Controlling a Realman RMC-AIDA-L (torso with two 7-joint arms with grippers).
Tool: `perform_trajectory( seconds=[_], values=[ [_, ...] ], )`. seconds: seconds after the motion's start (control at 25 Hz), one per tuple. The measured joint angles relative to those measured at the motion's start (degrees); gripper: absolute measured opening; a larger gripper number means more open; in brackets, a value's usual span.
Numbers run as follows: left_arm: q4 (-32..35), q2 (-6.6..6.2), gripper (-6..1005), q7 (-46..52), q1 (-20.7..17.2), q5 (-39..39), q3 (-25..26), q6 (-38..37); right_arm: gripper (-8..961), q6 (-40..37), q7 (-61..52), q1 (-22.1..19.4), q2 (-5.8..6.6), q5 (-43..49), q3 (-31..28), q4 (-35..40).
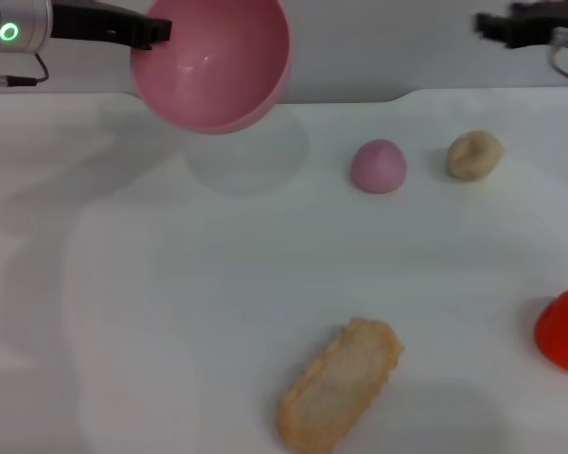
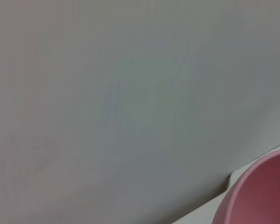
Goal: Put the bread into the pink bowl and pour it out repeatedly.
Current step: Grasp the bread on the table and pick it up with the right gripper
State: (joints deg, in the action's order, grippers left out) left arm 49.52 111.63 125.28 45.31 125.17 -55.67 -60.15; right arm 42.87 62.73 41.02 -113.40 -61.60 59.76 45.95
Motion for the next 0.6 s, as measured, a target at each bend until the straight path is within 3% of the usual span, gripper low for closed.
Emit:
perform_trajectory(
  seconds=[0.12,0.28,0.44,0.6],
  values=[
    [-0.33,-0.04,52,-0.06,0.06,0.57,-0.04,1.04,629,11.22,-6.15,1.75,-1.09,10.16,0.40,7.30],
    [-0.33,-0.14,52,0.34,0.14,1.57,0.10,1.33,632,28.47,-8.35,4.68,-1.85,15.48,0.48,13.50],
    [-0.33,-0.18,52,0.52,0.02,2.03,0.41,1.46,634,42.29,-8.36,8.38,-1.62,16.28,0.89,12.65],
    [-0.33,-0.01,53,0.57,-0.20,2.23,-0.01,1.45,635,47.32,-8.52,10.83,-2.10,18.19,4.35,9.78]
  ],
)
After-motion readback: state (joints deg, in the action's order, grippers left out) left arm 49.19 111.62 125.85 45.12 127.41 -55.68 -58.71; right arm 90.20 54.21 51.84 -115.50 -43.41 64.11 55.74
